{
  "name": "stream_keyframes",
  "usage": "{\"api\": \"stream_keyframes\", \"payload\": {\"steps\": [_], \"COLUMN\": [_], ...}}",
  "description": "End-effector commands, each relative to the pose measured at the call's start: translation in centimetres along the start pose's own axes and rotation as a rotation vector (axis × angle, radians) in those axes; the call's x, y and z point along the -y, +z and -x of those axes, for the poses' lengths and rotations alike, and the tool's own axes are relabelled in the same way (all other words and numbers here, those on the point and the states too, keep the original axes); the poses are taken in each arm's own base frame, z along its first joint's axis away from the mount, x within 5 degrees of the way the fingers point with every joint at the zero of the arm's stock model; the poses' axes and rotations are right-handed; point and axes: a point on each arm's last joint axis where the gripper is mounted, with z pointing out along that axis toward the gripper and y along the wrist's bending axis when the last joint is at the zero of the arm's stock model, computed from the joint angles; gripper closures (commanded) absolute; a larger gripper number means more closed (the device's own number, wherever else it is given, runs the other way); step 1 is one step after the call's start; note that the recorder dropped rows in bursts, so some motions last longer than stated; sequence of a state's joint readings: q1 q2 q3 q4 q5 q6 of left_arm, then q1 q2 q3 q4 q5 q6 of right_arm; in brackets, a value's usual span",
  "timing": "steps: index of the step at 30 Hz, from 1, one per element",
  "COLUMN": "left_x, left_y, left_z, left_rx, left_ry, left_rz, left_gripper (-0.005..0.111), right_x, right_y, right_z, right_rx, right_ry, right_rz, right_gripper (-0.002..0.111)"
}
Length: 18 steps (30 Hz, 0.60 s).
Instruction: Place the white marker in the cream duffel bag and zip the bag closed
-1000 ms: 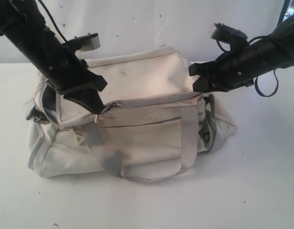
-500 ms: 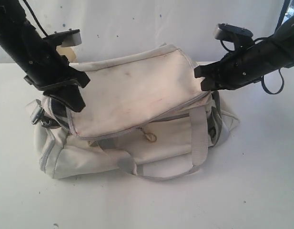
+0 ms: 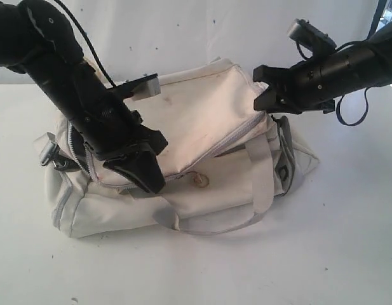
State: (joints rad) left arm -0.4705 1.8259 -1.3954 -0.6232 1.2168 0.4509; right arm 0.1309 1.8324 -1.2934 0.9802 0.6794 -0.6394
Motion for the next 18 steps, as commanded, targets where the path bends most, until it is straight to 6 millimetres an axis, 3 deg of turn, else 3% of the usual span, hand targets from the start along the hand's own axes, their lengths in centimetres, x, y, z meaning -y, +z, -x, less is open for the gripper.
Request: {"api": "stream_keyframes", "payload": {"steps": [1, 6, 9, 18], "left_x": [0.7, 0.2, 0.1, -0.2], "left_y": [0.1, 0.0, 0.0, 2.0], "left_z": [-0.2, -0.4, -0.5, -1.6], "left_rx": [-0.015, -0.04, -0.04, -0.041], "left_ry": [-0.014, -0.039, -0.043, -0.092], "left_rz": [0.014, 0.075, 0.077, -0.005], "left_gripper": [0.09, 0.087, 0.082, 0.072], "right_x": [-0.2, 0.2, 0.0, -0.7], "right_y": [-0.3, -0.3, -0.8, -3.5], "right_z": [0.4, 0.1, -0.1, -0.1], "right_rx": [0.021, -0.016, -0.051, -0.09], "right_ry": [-0.004, -0.077, -0.129, -0.317], "right_rz": [0.009, -0.037, -0.049, -0.14], "right_gripper": [0.102, 0.069, 0.055, 0.053]}}
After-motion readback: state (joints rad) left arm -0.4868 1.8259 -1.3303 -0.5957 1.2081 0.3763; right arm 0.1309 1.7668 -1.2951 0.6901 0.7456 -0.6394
